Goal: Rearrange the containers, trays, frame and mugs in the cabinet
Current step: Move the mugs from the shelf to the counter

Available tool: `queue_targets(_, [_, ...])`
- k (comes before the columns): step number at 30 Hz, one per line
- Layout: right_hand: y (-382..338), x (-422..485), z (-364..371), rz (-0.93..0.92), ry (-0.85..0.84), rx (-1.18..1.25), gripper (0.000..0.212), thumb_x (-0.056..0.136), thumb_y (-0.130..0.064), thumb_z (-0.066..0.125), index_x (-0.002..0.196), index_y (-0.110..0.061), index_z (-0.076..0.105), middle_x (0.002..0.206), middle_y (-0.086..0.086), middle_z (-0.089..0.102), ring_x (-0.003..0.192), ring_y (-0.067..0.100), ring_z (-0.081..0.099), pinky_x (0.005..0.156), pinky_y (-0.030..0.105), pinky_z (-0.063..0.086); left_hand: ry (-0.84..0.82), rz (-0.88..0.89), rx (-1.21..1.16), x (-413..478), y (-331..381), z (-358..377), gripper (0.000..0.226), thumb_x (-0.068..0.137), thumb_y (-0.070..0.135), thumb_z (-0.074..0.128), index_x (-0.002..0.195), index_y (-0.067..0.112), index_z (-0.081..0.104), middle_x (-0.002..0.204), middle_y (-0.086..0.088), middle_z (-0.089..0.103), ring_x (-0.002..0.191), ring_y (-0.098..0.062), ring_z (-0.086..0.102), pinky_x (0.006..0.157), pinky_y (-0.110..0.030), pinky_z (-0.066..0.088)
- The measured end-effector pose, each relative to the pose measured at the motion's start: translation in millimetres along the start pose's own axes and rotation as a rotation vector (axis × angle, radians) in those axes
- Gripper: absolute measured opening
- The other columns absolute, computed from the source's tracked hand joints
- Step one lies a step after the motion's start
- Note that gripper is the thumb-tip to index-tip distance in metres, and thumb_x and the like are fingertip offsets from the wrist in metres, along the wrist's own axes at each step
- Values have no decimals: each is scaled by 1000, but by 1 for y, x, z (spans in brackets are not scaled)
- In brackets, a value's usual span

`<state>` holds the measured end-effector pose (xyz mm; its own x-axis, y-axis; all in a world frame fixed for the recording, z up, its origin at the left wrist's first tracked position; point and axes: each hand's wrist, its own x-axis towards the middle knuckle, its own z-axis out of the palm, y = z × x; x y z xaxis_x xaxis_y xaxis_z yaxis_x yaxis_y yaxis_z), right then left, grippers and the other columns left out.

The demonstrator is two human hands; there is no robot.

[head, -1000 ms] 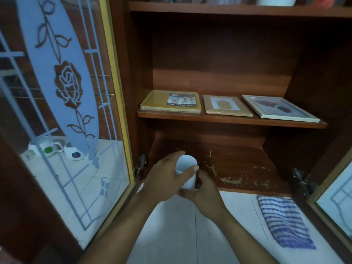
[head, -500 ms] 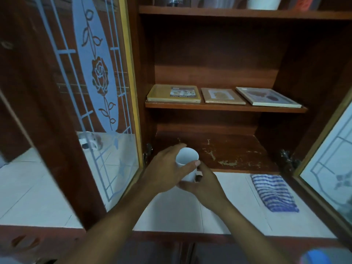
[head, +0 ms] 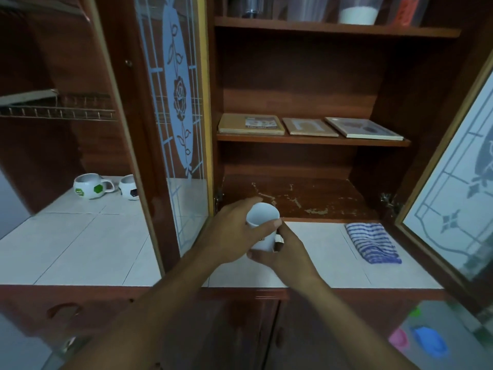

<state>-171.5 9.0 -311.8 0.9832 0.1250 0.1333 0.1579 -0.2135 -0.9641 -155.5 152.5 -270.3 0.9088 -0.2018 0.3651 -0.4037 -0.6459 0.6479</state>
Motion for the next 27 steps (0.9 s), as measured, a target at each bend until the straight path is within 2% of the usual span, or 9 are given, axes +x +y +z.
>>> queue_targets(5, [-5, -22, 5, -10, -5, -54, 62, 74, -29, 84, 119, -41, 42, 106, -28, 56, 95, 2, 61, 63, 6, 48, 13, -13, -18, -23, 5, -6, 78, 74, 72, 55, 134, 23, 53, 128, 6, 61, 111, -13, 58, 92, -40, 52])
queue_targets(10, [-15, -46, 13, -30, -33, -44, 60, 76, -25, 83, 119, -40, 43, 106, -28, 55, 93, 3, 61, 62, 6, 49, 14, -28, -9, -47, 12, -15, 86, 71, 81, 50, 136, 24, 51, 131, 6, 60, 114, -12, 57, 96, -39, 50])
queue_targets(13, [-19, -62, 22, -26, -28, -37, 54, 76, -23, 83, 111, -42, 46, 105, -24, 59, 95, 7, 63, 66, 10, 52, 2, -53, -6, -62, 11, -21, 91, 67, 85, 46, 137, 27, 51, 134, 7, 57, 118, -13, 55, 98, -40, 49])
queue_targets(18, [-29, -88, 44, -54, -10, -17, 51, 75, -17, 84, 104, -43, 51, 102, -21, 65, 89, -3, 65, 67, 13, 52, -8, -37, 2, -87, 5, -38, 80, 72, 77, 51, 137, 32, 48, 137, 9, 54, 121, -14, 51, 99, -43, 48])
queue_targets(22, [-39, -104, 66, -40, 20, 13, 53, 75, -21, 84, 109, -45, 51, 108, -18, 66, 96, 9, 66, 72, 19, 56, -35, 6, 10, -103, -1, -55, 72, 78, 70, 57, 137, 32, 47, 135, 10, 54, 117, -14, 53, 96, -41, 50])
queue_targets(27, [-51, -127, 107, -29, 67, 9, 51, 74, -23, 85, 110, -43, 54, 104, -15, 69, 90, 7, 67, 66, 14, 51, -93, 45, 51, -126, -15, -88, 69, 76, 72, 57, 133, 34, 49, 130, 13, 56, 110, -12, 54, 91, -37, 52])
